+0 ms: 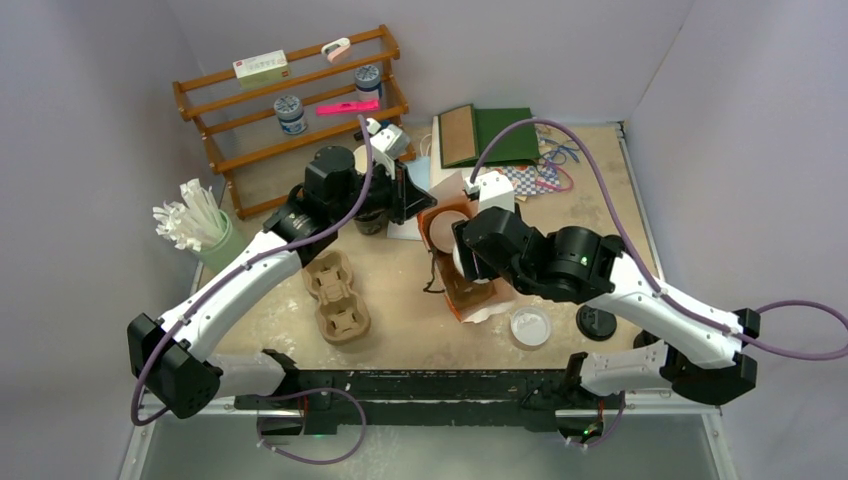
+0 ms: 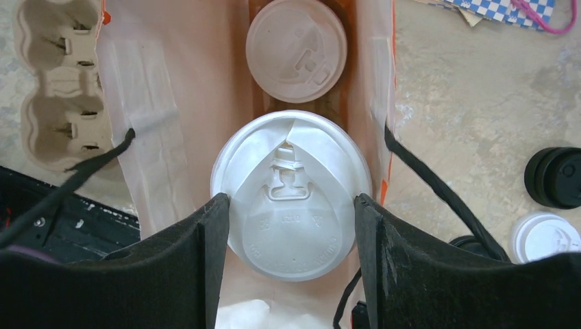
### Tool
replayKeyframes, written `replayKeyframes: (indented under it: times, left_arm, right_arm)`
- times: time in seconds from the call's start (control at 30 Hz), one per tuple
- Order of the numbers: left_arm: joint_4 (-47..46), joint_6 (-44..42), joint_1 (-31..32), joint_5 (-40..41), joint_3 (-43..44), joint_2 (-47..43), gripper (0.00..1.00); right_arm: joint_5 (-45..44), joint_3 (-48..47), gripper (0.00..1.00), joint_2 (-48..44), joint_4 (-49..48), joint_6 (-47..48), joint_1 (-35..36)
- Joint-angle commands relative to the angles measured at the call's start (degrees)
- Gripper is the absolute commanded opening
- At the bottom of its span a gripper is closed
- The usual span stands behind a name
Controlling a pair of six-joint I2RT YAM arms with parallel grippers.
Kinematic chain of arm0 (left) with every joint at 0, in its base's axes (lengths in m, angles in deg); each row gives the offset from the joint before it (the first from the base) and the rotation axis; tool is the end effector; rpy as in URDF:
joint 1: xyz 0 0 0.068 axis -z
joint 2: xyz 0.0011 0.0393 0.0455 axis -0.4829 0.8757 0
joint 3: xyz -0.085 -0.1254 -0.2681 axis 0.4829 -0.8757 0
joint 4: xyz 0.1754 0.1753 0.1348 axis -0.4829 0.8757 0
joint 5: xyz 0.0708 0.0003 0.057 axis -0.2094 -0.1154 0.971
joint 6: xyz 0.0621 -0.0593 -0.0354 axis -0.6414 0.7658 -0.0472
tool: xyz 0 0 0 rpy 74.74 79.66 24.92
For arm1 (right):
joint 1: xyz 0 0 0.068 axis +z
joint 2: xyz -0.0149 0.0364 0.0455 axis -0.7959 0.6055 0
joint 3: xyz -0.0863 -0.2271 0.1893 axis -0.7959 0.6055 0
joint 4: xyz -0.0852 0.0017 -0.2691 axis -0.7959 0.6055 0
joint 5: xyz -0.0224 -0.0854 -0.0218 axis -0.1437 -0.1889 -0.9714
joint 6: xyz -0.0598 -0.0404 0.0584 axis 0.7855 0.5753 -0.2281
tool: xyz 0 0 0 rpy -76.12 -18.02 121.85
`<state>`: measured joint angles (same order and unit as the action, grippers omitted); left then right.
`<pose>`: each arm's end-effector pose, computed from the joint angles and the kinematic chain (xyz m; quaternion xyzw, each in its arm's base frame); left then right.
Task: Pack the takeout coffee
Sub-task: Place the coffee cup on the cup tray.
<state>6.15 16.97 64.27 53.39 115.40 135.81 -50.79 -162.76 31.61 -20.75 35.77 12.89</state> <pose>0.2615 -0.2294 0.4101 0.2336 0.7383 -0.4364 0.4581 0.1517 0.2197 0.4409 -0.1367 0.8691 0.1131 0.4617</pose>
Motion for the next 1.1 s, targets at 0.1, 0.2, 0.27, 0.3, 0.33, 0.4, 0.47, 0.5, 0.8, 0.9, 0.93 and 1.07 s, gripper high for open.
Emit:
replayKeyframes:
  times: [0.1, 0.2, 0.27, 0.3, 0.33, 0.4, 0.47, 0.5, 0.8, 0.9, 0.93, 1.07]
  left_arm:
    - [-10.05, 1.5, 0.04, -5.34, -0.06, -1.13, 0.0]
    - [-10.4, 1.2, 0.03, -5.95, -0.06, -0.61, 0.0]
    - [-10.39, 1.15, 0.05, -6.35, -0.13, -0.19, 0.0]
    - [-10.47, 1.15, 0.07, -6.61, -0.26, 0.07, 0.0]
    - [-10.6, 1.23, 0.04, -6.75, -0.43, 0.25, 0.0]
    - [-11.19, 1.55, 0.03, -7.02, -0.81, 0.49, 0.0]
    - [-11.45, 1.72, 0.03, -7.21, -1.01, 0.79, 0.0]
    - [-11.45, 1.81, 0.07, -7.34, -0.95, 0.98, 0.0]
    - [-6.96, 4.06, 0.01, -6.66, 1.87, 4.47, 0.0]
    - [-6.97, 4.59, -0.05, -5.58, 2.13, 4.81, 0.0]
    - [-6.86, 4.7, 0.0, -5.1, 2.18, 4.93, 0.0]
    - [-3.88, 5.76, 0.02, -2.66, 3.26, 5.65, 0.0]
  right_arm:
    - [-3.6, 4.5, 0.4, -2.47, -5.2, 3.27, 1.42]
    - [-3.19, 7.42, 0.4, -3.5, -6.08, 2.86, 1.86]
    - [-3.44, 9.25, 0.4, -4.11, -7.24, 3.02, 1.96]
    - [-3.74, 10.15, 0.4, -4.27, -8.04, 3.39, 1.96]
    - [-4.16, 10.86, 0.4, -4.4, -8.78, 3.93, 1.96]
    - [-5.21, 12.45, 0.39, -4.5, -11.16, 5.28, 1.96]
    - [-6.06, 14.19, 0.39, -4.69, -13.89, 6.45, 1.95]
    - [-6.4, 15.44, 0.39, -4.79, -15.58, 7.24, 1.96]
    - [-6.72, 17.82, 0.37, -3.91, -26.33, 12.6, 1.96]
    - [-7.28, 16.43, 0.36, -2.26, -25.09, 12.82, 1.96]
    - [-8.72, 14.51, 0.36, -0.62, -22.82, 11.77, 1.96]
    - [-11.89, 10.05, 0.35, 4.65, -15.78, 5.29, 1.96]
